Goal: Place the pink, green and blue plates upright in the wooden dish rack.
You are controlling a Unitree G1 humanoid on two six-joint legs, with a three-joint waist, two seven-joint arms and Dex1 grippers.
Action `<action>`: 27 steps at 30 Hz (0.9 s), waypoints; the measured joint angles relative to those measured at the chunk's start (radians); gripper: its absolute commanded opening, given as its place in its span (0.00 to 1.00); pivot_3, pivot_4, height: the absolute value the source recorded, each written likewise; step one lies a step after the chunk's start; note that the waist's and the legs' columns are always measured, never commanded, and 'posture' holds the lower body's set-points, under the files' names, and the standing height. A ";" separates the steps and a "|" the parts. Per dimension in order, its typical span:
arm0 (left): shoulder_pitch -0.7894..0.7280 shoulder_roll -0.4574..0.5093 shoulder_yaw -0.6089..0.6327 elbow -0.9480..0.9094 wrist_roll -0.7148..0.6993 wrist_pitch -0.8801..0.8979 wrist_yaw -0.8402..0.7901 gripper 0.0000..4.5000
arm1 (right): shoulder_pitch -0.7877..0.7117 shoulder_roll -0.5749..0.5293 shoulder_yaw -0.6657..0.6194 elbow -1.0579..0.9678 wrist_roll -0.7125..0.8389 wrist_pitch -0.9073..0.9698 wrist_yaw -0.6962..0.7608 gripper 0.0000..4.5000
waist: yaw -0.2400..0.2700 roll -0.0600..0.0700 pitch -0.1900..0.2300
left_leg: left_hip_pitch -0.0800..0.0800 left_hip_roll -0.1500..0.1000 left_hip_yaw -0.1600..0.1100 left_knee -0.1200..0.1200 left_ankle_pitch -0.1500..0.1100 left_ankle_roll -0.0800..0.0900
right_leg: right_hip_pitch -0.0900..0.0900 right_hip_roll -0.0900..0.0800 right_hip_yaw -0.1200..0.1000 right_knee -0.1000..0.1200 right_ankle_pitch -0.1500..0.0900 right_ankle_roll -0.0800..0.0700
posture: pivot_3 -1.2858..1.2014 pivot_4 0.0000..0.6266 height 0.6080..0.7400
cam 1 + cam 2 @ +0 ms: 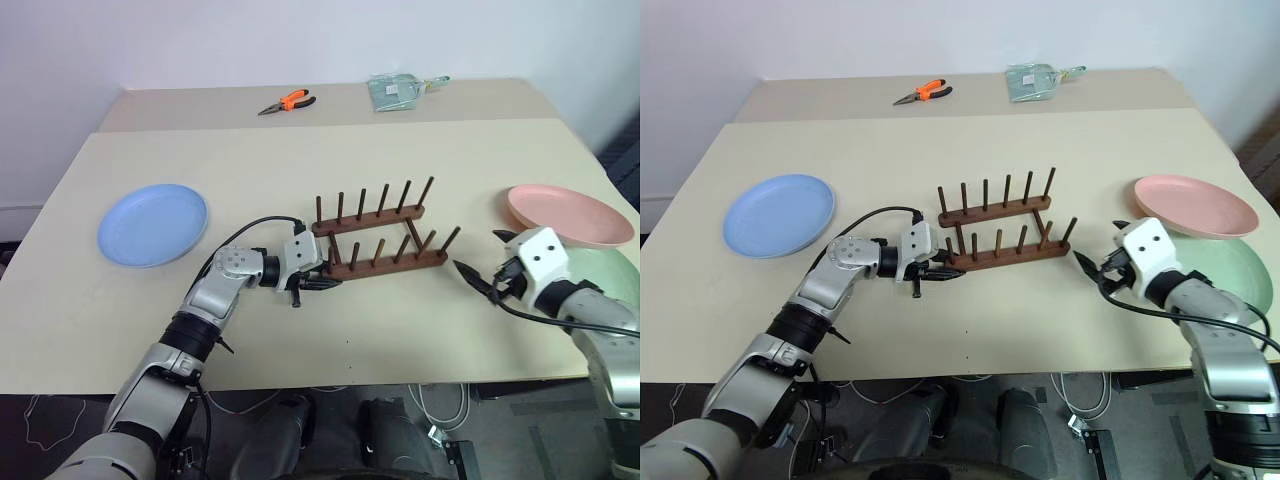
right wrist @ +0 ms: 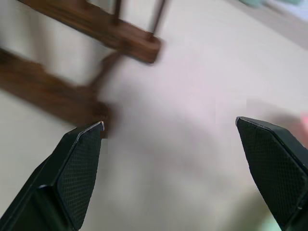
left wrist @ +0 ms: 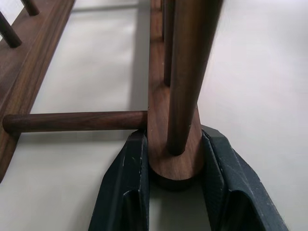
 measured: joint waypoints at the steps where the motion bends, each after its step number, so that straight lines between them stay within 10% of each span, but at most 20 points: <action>1: 0.000 -0.001 0.000 -0.001 -0.002 0.005 -0.001 0.72 | 0.005 0.000 -0.004 0.000 0.000 -0.003 0.002 1.00 | 0.000 0.000 0.000 | 0.000 0.000 0.000 0.000 0.000 0.000 | 0.000 0.000 0.000 0.000 0.000 0.000 | 0.52 0.24 0.91; 3: 0.000 -0.001 0.001 0.000 -0.001 0.009 0.009 0.94 | 0.016 0.000 -0.008 0.000 0.000 -0.006 0.009 1.00 | -0.003 0.000 0.000 | 0.000 0.000 0.000 0.000 0.000 0.000 | 0.000 0.000 0.000 0.000 0.000 0.000 | 0.52 0.24 0.91; 9: 0.034 0.054 0.032 -0.060 -0.011 0.083 0.043 0.95 | 0.051 -0.013 -0.006 -0.009 0.003 0.005 0.054 0.88 | -0.007 0.000 0.000 | 0.000 0.000 0.000 0.000 0.000 0.000 | 0.000 0.000 0.000 0.000 0.000 0.000 | 0.52 0.24 0.91; 12: 0.127 0.156 0.087 -0.187 -0.044 0.166 0.038 0.77 | 0.092 -0.039 0.003 -0.037 0.008 0.021 0.099 0.61 | -0.027 0.001 -0.001 | 0.001 0.002 0.000 -0.002 0.000 0.000 | 0.000 0.001 0.000 0.000 0.000 0.000 | 0.52 0.24 0.91; 17: 0.248 0.211 0.125 -0.376 -0.110 0.315 0.037 0.19 | 0.113 -0.040 0.059 -0.053 0.008 0.036 0.142 0.00 | -0.030 0.002 -0.001 | 0.002 0.004 0.002 -0.001 0.000 0.000 | 0.000 0.001 0.000 0.000 -0.001 -0.002 | 0.52 0.24 0.91; 27: 0.228 -0.007 -0.026 -0.435 -0.064 0.414 0.230 0.10 | -0.001 0.024 0.239 -0.025 -0.076 0.025 0.097 0.00 | -0.023 0.000 -0.001 | 0.001 0.004 0.004 0.002 -0.001 -0.001 | 0.004 0.000 -0.001 -0.002 -0.002 -0.004 | 0.52 0.24 0.91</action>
